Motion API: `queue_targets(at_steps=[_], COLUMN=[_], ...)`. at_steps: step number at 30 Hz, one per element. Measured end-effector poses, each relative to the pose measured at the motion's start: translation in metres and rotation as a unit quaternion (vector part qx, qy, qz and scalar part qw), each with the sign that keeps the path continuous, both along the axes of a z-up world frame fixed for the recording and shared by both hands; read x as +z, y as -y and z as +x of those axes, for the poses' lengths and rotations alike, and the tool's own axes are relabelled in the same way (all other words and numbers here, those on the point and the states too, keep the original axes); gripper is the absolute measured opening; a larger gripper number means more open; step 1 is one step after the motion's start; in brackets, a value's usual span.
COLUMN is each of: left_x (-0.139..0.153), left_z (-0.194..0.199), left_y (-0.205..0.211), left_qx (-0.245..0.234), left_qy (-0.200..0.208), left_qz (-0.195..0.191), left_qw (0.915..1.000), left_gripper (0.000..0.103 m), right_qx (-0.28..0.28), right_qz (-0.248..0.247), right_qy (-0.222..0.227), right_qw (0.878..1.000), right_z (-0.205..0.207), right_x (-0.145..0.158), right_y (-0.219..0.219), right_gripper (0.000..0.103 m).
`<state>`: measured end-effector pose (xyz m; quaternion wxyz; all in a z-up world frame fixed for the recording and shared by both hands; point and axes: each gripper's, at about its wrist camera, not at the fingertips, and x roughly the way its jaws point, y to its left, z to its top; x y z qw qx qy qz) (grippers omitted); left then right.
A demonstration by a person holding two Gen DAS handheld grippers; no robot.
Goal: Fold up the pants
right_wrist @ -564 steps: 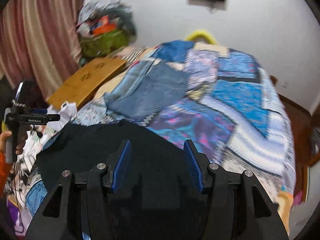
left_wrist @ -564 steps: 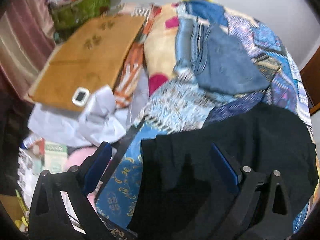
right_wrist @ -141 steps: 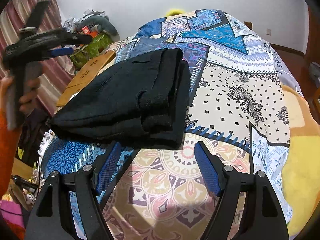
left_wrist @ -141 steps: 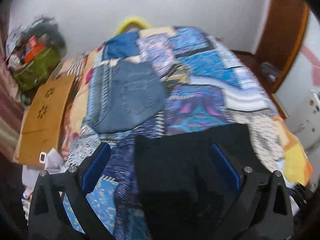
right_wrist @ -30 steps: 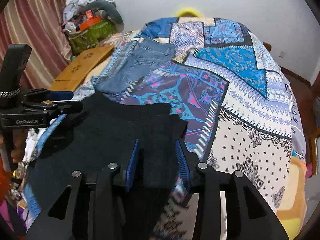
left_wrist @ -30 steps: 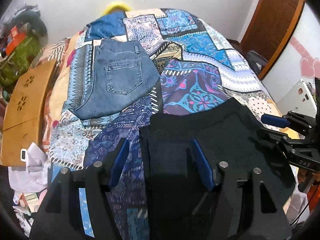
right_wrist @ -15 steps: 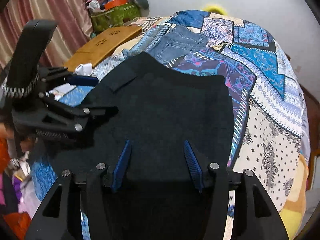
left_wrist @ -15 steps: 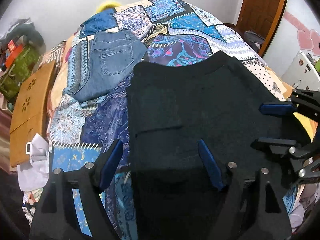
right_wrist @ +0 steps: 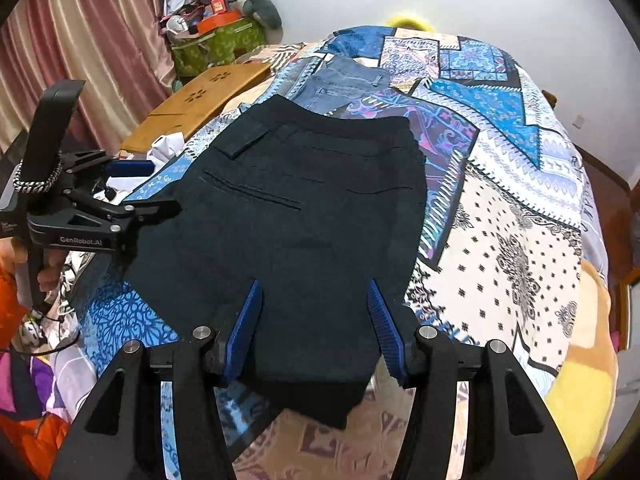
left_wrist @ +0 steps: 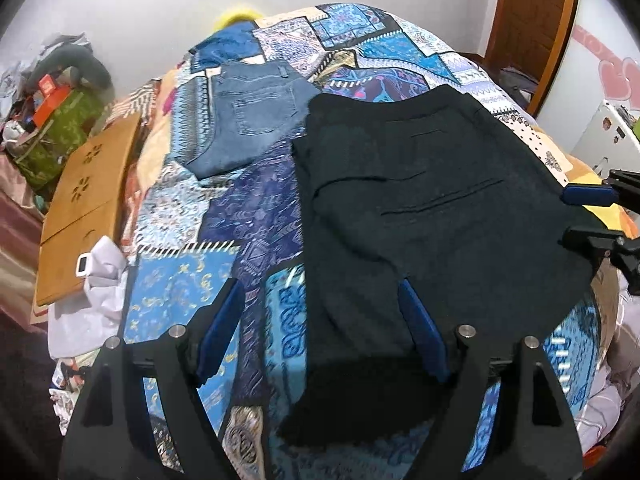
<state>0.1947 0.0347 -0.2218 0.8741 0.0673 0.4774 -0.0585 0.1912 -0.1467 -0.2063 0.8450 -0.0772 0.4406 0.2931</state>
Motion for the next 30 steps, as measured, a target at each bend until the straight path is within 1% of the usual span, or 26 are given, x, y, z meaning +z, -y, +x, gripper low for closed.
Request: queue_targets(at_steps=[3,5,8,10,12,15,17,18,19,22,24,25,27,30], left_x=[-0.001,-0.007,-0.014,-0.012,-0.011,-0.014,-0.013,-0.011,-0.007,0.006,0.018,0.023,0.029,0.028], left_z=[-0.009,-0.014,-0.016,-0.016,-0.017,-0.014,-0.011,-0.009,-0.006,0.000,0.006,0.010,0.017,0.031], left_y=[-0.011,-0.020,-0.029,-0.030,-0.031,-0.033,-0.035,-0.036,-0.039,-0.048,-0.049,-0.047,-0.041,-0.031], left_qx=[0.017,0.027,0.030,0.034,0.039,0.041,0.050,0.058,0.064,0.069,0.072,0.069,0.060,0.041], left_qy=[0.001,-0.005,-0.016,-0.011,-0.006,-0.010,-0.010,-0.008,-0.006,0.001,0.013,0.019,0.023,0.017], left_qz=[0.003,0.003,-0.016,-0.009,-0.003,-0.002,0.008,0.020,0.017,-0.028,-0.042,-0.047,-0.059,-0.086], left_qw=[0.9998,0.9996,0.9993,0.9993,0.9992,0.9991,0.9987,0.9981,0.9978,0.9972,0.9964,0.9964,0.9962,0.9954], left_gripper=[0.080,0.080,0.080,0.082,0.082,0.082,0.081,0.081,0.081,0.081,0.081,0.081,0.085,0.089], right_qx=[-0.007,-0.019,-0.032,-0.043,-0.054,-0.062,-0.061,-0.060,-0.059,-0.060,-0.062,-0.064,-0.069,-0.074], right_qz=[0.008,0.009,0.030,0.047,0.051,0.056,0.055,0.051,0.050,0.060,0.066,0.071,0.080,0.086], right_qy=[0.002,0.005,-0.009,-0.021,-0.020,-0.025,-0.027,-0.024,-0.021,-0.011,-0.008,-0.009,-0.009,-0.011], right_qw=[1.000,1.000,0.999,0.998,0.997,0.996,0.996,0.997,0.997,0.996,0.996,0.995,0.994,0.993], right_z=[-0.005,-0.007,-0.009,-0.009,-0.010,-0.010,-0.010,-0.010,-0.010,-0.007,-0.002,0.002,0.011,0.022], right_x=[0.004,0.005,0.002,0.000,0.000,-0.001,0.000,0.002,0.004,0.012,0.017,0.019,0.022,0.020], right_y=[0.008,0.013,0.028,0.036,0.042,0.048,0.048,0.045,0.044,0.045,0.044,0.044,0.043,0.040], right_gripper=[0.050,0.050,0.050,0.050,0.050,0.050,0.050,0.050,0.050,0.051,0.053,0.054,0.064,0.068])
